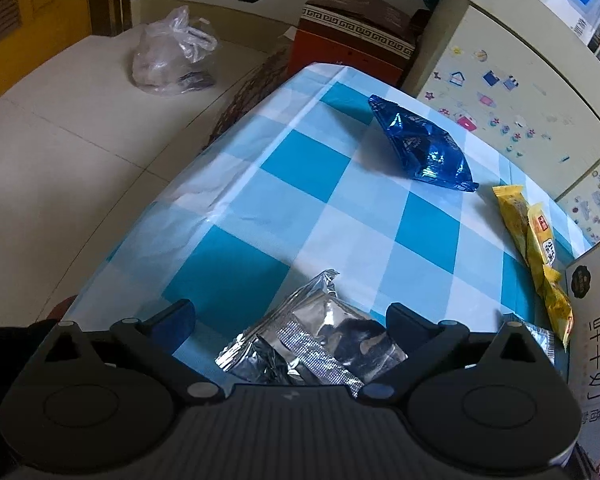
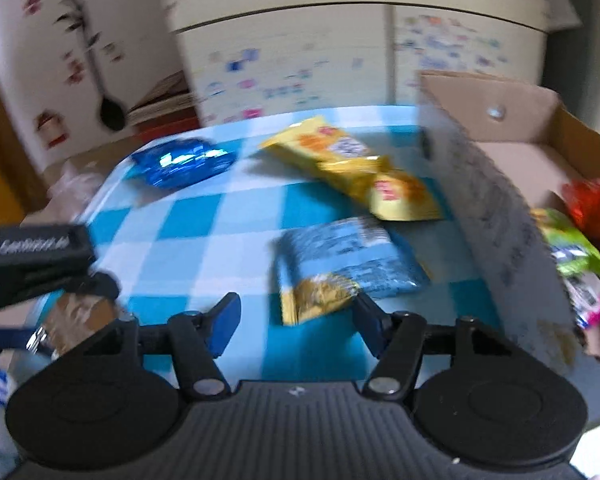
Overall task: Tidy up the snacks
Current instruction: 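Move left gripper onto silver foil bag while right gripper approaches blue-and-yellow wafer bag, then close left gripper on silver foil bag while right gripper grasps blue-and-yellow wafer bag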
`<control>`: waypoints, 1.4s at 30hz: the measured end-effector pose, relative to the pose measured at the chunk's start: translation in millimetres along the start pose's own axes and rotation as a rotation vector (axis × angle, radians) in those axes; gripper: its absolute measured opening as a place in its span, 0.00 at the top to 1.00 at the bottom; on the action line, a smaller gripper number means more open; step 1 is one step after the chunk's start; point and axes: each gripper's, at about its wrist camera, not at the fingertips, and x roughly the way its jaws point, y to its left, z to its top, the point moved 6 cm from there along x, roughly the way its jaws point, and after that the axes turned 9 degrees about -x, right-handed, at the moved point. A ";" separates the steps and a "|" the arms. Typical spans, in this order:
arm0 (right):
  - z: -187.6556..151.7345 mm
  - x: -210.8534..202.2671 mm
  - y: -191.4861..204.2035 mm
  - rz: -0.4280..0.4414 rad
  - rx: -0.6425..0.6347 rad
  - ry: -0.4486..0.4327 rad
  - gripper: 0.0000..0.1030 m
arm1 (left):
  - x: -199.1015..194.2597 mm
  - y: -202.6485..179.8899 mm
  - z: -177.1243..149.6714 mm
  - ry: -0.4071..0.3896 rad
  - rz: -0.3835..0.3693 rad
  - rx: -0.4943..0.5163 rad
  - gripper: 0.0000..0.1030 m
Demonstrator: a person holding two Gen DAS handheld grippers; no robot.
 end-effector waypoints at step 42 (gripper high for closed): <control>15.4 14.8 -26.8 0.029 0.137 -0.019 0.20 | -6.4 -7.8 -13.9 -0.023 0.000 0.068 0.00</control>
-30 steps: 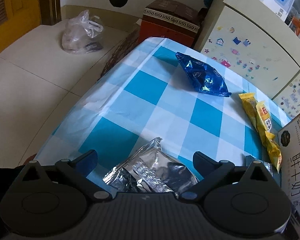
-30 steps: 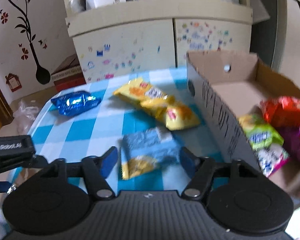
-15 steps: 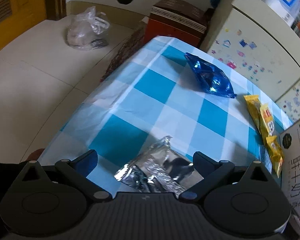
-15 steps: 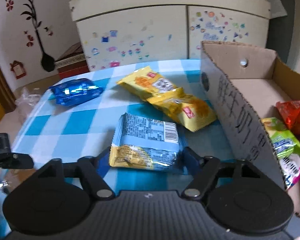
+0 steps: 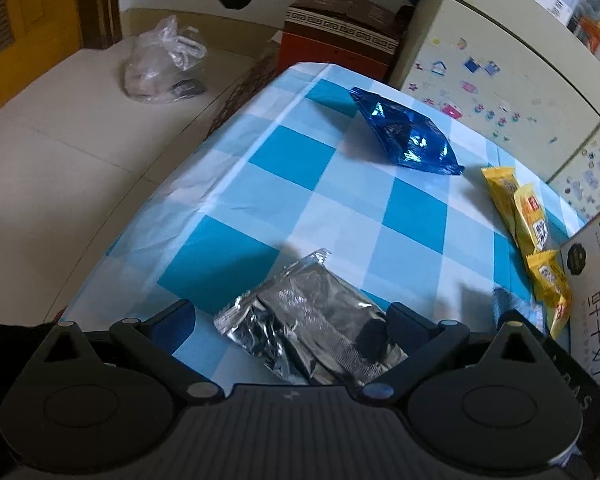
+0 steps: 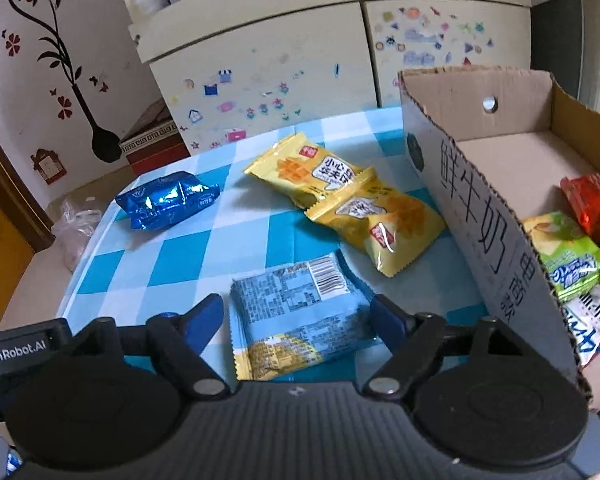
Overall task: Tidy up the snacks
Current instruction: 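Close left gripper on silver foil bag while right gripper grasps blue-and-yellow wafer bag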
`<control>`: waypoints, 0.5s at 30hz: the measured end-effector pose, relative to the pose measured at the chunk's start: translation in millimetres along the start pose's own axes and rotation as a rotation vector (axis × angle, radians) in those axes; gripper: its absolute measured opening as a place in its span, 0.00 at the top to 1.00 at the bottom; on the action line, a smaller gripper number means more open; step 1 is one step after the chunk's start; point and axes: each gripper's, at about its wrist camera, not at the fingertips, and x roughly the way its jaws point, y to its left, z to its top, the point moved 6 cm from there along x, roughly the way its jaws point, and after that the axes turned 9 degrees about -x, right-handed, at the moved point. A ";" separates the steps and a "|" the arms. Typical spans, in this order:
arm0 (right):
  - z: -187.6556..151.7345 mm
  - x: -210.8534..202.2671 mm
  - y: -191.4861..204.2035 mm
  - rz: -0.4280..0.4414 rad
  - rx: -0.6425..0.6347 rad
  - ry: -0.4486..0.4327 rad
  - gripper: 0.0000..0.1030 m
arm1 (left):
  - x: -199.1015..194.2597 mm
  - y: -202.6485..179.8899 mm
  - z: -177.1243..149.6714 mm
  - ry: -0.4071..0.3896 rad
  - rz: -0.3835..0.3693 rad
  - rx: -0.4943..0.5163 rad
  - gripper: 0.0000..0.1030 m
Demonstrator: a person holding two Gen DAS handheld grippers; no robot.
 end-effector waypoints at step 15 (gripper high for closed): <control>-2.8 4.2 1.9 -0.053 -0.106 0.010 0.29 | -3.8 -12.0 5.8 -0.025 -0.032 0.182 0.01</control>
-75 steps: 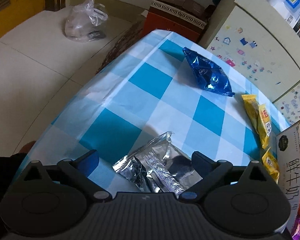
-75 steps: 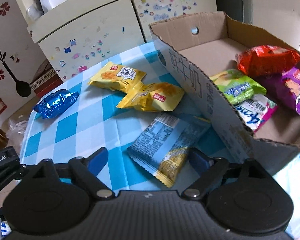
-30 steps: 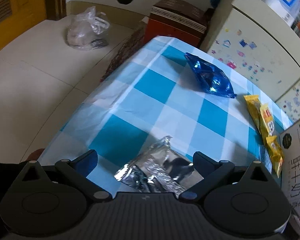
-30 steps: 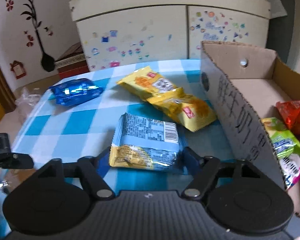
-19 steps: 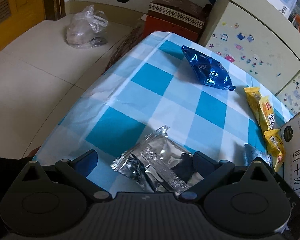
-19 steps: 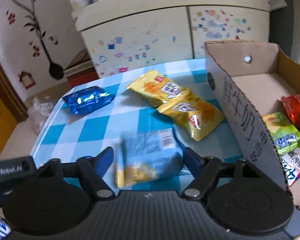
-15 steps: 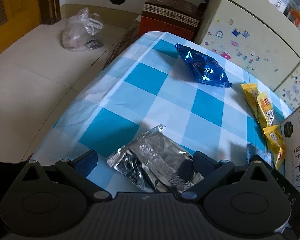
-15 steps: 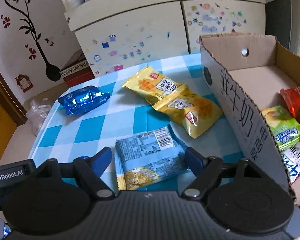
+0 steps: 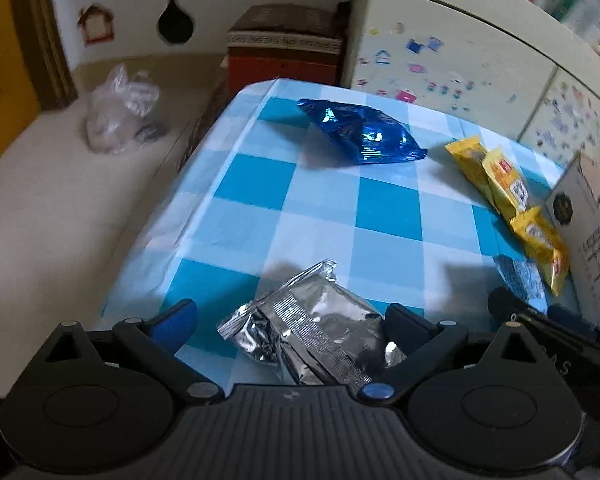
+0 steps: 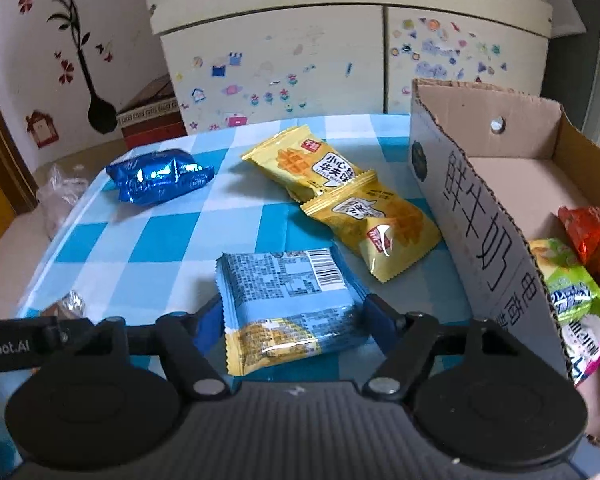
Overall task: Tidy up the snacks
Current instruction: 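Close left gripper on silver foil bag while right gripper grasps blue-and-yellow wafer bag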
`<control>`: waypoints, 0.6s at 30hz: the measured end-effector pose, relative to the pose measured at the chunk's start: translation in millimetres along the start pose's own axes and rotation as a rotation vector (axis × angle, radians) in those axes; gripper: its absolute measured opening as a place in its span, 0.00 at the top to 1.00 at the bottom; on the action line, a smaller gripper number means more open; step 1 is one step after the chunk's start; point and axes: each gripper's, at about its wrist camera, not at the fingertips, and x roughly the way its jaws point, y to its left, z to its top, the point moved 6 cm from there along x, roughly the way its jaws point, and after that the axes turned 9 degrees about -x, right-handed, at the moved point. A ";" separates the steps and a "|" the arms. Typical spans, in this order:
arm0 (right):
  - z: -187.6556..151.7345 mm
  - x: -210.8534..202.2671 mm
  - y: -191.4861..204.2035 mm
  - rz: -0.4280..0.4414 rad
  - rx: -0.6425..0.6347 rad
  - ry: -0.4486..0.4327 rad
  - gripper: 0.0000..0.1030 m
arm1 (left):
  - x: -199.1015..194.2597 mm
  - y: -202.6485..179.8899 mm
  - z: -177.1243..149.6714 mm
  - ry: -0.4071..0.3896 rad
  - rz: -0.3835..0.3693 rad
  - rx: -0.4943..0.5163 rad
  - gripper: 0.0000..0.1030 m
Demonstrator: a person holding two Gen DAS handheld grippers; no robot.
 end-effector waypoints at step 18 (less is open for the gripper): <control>1.0 -1.5 -3.3 0.009 0.028 -0.002 0.38 | 8.2 -4.3 -11.3 0.057 0.037 -0.083 0.11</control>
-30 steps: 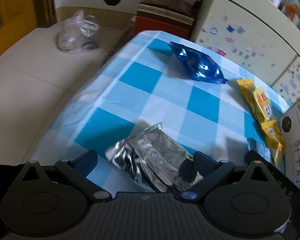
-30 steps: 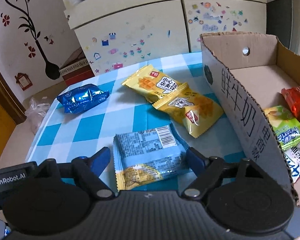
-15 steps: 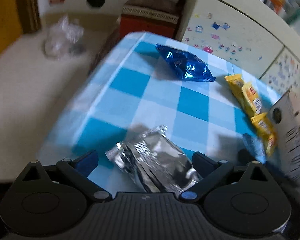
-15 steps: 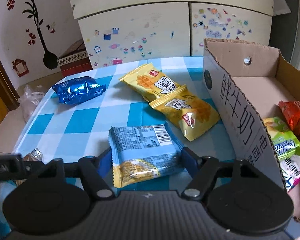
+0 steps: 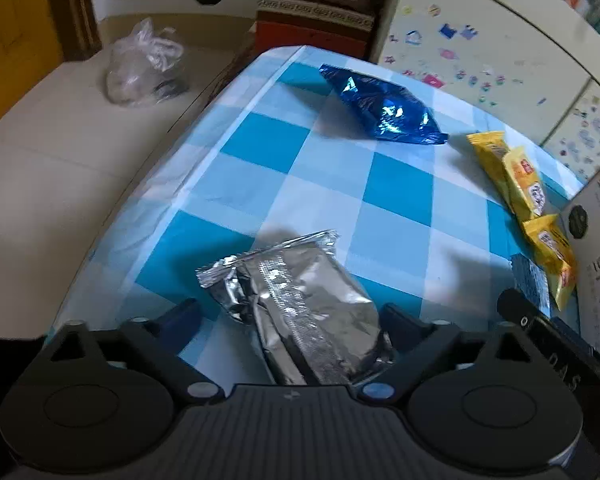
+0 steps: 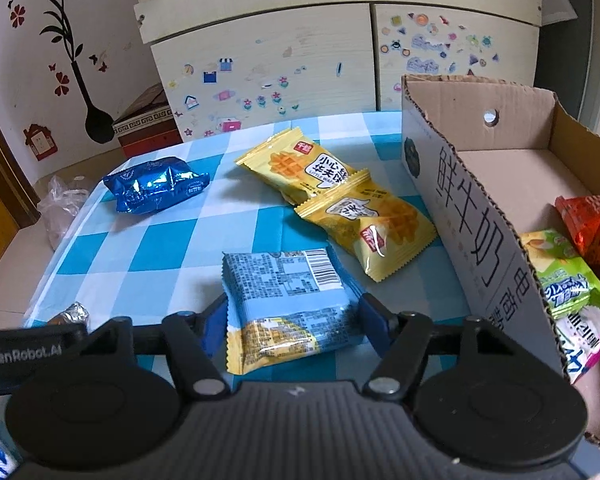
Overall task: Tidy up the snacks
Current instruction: 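Close left gripper on silver foil bag while right gripper grasps blue-and-yellow wafer bag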
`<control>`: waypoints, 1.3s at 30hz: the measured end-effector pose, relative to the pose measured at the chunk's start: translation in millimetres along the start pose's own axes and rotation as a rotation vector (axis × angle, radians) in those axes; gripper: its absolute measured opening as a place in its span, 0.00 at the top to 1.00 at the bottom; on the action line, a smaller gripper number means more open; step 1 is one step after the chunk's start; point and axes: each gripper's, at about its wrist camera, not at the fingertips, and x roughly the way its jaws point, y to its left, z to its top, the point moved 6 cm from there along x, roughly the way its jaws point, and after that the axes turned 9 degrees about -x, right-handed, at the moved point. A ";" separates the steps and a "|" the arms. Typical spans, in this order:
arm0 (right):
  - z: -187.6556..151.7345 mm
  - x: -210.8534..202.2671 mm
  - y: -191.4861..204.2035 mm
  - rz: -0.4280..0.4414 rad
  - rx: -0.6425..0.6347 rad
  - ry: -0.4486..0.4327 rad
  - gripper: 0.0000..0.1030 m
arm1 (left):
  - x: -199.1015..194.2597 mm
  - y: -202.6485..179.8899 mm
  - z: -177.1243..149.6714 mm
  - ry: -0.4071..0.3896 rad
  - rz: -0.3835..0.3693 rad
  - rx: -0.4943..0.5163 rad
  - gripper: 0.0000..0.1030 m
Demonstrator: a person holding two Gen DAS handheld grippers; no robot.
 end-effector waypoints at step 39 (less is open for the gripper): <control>-9.7 -23.0 -7.9 0.119 0.073 -0.011 0.19 | -23.5 20.7 -20.4 -0.023 -0.107 0.014 0.31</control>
